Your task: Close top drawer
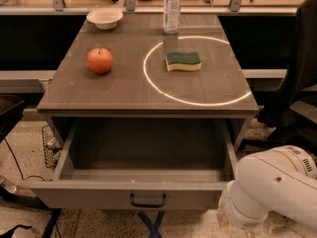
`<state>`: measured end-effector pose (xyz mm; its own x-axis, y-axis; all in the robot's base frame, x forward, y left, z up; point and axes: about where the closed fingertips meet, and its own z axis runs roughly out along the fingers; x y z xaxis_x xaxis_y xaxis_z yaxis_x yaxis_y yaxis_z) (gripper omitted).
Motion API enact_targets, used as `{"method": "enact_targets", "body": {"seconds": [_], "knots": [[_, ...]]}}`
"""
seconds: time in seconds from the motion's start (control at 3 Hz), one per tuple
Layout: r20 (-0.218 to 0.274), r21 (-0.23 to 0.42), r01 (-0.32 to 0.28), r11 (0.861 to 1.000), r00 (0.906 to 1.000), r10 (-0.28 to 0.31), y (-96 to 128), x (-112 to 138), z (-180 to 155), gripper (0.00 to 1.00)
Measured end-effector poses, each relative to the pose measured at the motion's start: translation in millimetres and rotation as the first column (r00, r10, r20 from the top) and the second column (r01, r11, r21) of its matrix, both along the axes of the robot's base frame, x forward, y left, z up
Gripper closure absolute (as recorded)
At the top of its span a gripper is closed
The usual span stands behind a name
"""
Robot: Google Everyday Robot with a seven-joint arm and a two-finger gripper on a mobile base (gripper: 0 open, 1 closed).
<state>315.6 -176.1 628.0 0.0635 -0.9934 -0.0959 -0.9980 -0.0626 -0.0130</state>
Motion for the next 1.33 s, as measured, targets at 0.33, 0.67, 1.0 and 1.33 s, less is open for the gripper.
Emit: {"method": "enact_targets", "body": {"seconds": [0.33,0.67,1.0,1.33], "knots": [[0.000,0.000,0.000,1.000,1.0000,0.000,0.0,0.0,0.0,1.00],[0.026,-0.005,-0.042,0.999,0.9988,0.042,18.4,36.7,1.8,1.00],[0.029,-0.007,-0.048,0.999,0.9984,0.048,21.3,40.2,2.2,1.00],[0.078,0.005,-0.086,0.996,0.9933,0.085,43.5,78.5,8.5,1.00]]}}
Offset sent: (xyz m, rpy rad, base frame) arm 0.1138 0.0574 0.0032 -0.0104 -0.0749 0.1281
